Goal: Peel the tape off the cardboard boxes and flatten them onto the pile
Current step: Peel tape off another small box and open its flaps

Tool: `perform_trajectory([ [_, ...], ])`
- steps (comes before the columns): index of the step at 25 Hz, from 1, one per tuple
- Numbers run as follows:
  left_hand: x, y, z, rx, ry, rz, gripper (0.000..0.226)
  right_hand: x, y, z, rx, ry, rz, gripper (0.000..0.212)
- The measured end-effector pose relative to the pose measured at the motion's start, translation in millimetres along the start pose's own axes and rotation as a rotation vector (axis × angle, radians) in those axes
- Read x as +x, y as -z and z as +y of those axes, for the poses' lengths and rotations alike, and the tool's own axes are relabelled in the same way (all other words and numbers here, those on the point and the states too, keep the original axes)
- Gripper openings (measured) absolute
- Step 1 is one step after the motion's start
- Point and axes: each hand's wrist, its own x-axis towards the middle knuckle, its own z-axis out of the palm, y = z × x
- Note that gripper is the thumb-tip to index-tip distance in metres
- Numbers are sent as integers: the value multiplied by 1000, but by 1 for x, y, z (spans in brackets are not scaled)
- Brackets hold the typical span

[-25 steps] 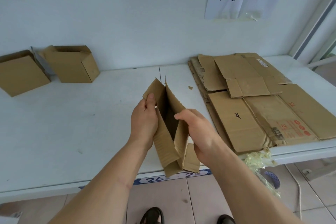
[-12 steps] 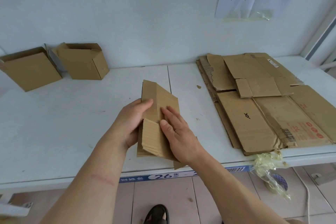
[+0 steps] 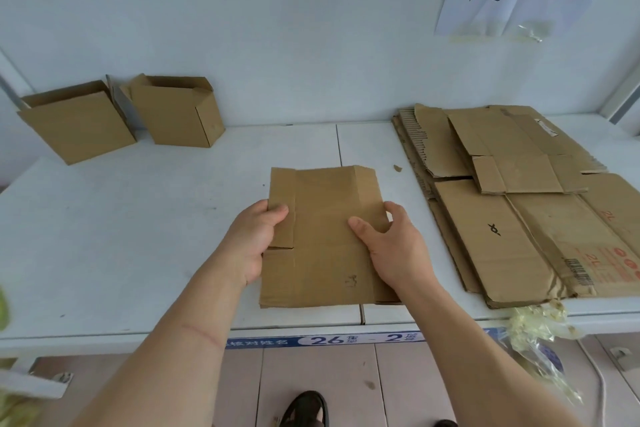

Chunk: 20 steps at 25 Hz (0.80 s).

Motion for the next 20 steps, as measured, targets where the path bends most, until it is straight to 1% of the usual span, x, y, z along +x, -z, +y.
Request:
perform_trajectory([
  [2,9,-7,-14,313,-112,116,28,3,-5,5,-248,52,60,69],
  [5,10,-21,-29,856,-202,257,49,10,-11,16,-621,97,113,64],
  [7,11,-27,-36,1149,-286,301,49,13,-14,27,-819,111,138,60],
  [9,20,-29,-48,1373,-424,298,45,15,-18,34,-930,216,230,54],
  [10,25,-29,-51,1445,-484,250,44,16,-20,36,-958,285,263,51],
  [11,30,-31,-52,1469,-530,200,40,18,-22,37,-977,329,250,48],
  [12,35,-34,-51,1465,-550,174,37,19,-23,37,-983,340,194,49],
  [14,44,-44,-45,1452,-553,170,41,17,-29,34,-965,324,50,55],
  [16,57,-55,-35,1453,-567,129,45,11,-34,32,-934,349,-49,59],
  [18,68,-59,-33,1462,-568,26,49,7,-36,33,-929,376,-116,62],
  [20,76,-59,-36,1464,-498,-36,52,8,-38,37,-936,365,-140,65],
])
